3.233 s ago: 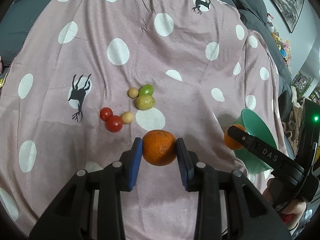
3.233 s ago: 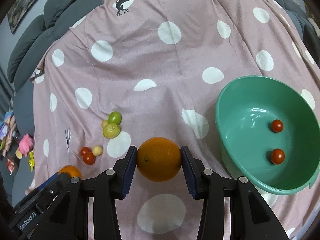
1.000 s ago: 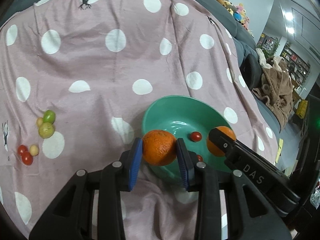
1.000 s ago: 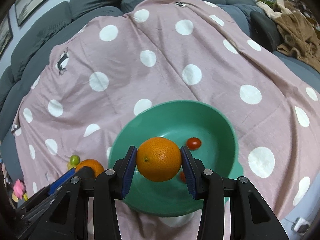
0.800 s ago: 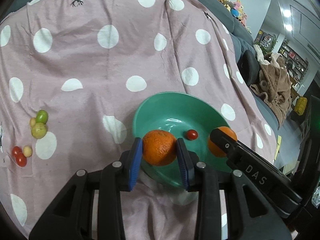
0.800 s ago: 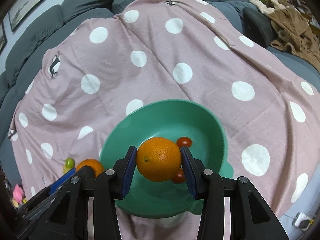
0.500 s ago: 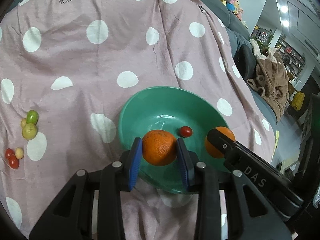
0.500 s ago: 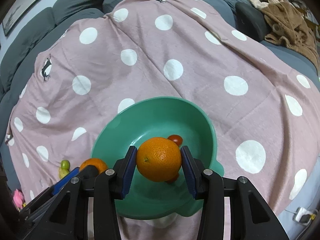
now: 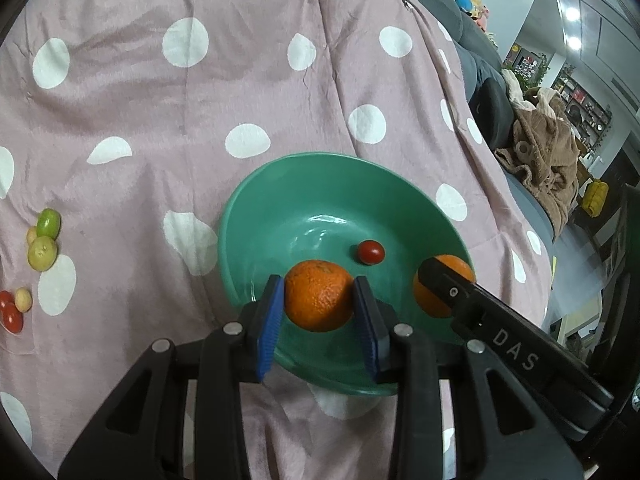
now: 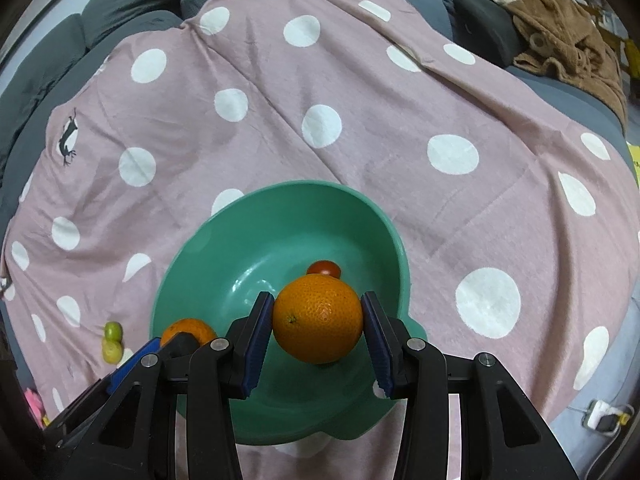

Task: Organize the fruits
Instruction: 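Open both grippers to drop the oranges into the green bowl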

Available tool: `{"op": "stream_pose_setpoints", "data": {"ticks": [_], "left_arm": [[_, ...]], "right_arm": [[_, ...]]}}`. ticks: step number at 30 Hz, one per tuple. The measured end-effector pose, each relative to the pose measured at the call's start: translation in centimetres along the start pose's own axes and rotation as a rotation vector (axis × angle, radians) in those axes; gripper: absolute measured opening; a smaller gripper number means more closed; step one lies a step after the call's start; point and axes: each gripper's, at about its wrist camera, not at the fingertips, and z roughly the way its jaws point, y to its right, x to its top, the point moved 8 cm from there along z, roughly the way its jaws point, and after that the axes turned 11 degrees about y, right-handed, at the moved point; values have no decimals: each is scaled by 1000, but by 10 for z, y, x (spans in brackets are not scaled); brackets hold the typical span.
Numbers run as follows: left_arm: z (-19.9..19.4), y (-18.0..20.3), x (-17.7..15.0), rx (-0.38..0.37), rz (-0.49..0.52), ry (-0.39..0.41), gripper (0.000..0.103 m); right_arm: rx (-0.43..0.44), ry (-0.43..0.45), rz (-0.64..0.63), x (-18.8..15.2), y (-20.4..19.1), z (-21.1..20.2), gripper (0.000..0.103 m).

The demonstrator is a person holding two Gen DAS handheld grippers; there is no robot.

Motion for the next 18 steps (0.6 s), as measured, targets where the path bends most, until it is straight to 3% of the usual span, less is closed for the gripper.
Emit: {"op": "stream_pose_setpoints", "data": {"ticks": [4,8,11,14,18], "left_arm": [[-4,-1,3,-6,-9,25,36],[-16,-8,8,-26,-35,40,51],[-32,-27,12,-16,-63,60,52],[-52,-61,18,42,-80,90,54],[-78,-130,24,185,-106,106,54]], "right_arm": [[-5,-2,-10,0,-1,0,46],[-13,-8,-16,1,-2,-1,47],[6,16,-19,5,-6,-6,47],[50,46,-26,8,-21,-15,52],[119,61,-60,7,-48,-23,53]]}}
